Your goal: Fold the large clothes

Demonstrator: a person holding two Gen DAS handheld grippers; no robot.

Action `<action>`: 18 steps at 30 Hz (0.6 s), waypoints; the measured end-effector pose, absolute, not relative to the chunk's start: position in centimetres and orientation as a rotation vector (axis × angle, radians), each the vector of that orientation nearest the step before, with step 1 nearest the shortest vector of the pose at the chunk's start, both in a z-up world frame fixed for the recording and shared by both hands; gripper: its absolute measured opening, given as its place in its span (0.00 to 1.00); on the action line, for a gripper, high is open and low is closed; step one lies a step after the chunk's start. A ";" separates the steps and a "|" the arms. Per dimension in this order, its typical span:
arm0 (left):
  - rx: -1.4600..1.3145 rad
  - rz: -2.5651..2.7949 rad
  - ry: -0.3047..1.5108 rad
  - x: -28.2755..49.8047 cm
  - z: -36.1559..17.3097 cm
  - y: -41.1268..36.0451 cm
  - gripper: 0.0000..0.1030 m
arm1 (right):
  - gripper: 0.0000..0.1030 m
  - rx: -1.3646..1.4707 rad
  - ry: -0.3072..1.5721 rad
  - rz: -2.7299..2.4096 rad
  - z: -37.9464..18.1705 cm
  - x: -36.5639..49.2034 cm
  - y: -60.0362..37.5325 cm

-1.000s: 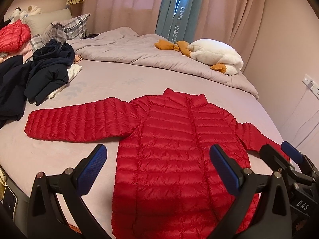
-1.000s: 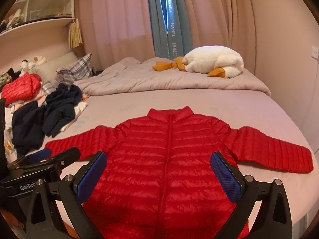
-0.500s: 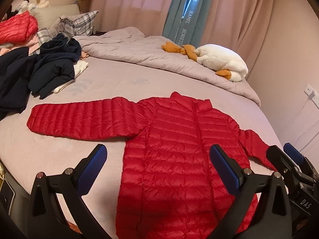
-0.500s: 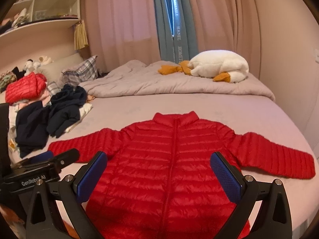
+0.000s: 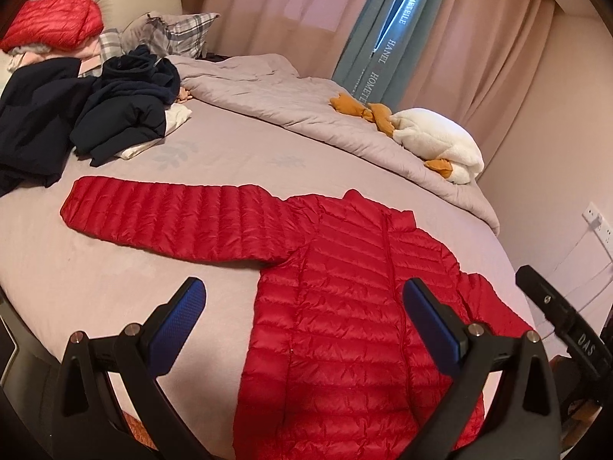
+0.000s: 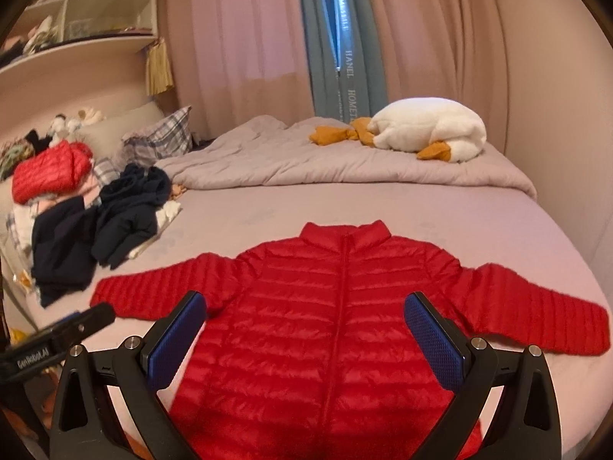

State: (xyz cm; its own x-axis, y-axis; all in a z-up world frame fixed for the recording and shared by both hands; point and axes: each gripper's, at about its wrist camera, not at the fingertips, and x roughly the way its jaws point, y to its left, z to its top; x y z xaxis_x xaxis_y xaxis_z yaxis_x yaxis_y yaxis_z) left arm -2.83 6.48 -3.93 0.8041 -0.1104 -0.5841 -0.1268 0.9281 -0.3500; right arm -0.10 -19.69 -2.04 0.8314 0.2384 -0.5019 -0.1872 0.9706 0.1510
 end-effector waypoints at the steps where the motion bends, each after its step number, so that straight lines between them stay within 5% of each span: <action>1: -0.395 0.007 0.640 -2.9 -4.0 6.7 1.00 | 1.00 0.108 0.544 0.217 -1.9 -0.1 -19.8; 18: -0.435 -0.007 0.653 -2.8 -4.8 8.0 1.00 | 1.00 0.114 0.554 0.167 -1.5 0.3 -20.2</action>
